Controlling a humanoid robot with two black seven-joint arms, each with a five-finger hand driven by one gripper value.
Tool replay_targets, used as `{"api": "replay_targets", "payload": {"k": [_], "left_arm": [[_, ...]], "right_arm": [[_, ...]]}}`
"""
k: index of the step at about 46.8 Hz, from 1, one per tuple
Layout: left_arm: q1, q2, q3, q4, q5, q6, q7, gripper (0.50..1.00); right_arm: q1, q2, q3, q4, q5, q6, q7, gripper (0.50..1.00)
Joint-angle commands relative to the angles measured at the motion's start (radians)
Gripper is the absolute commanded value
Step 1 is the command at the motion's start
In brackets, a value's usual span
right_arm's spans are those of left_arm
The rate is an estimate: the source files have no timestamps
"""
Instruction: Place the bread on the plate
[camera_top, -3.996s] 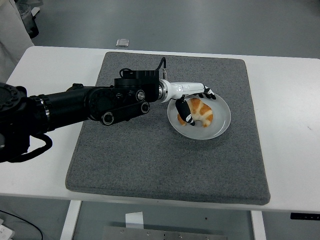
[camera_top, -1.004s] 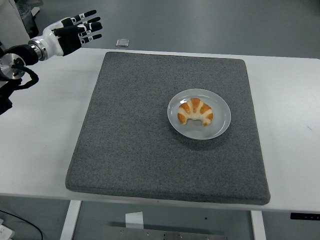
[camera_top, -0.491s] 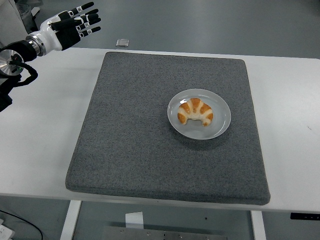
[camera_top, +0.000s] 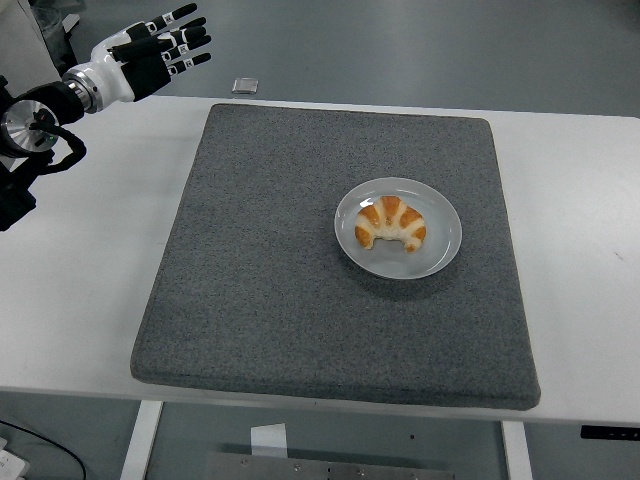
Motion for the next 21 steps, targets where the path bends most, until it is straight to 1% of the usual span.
{"api": "replay_targets", "payload": {"k": [1,21], "left_arm": [[0.0,-0.009,0.0,0.006,0.0,0.0,0.0,0.996],[0.0,-0.02,0.0,0.006,0.0,0.0,-0.001,0.996]], "right_arm": [[0.0,0.0,0.001,0.0,0.0,0.0,0.0,0.932],[-0.003,0.0,0.008,-0.001,0.015,-0.011,0.002,0.932]]}}
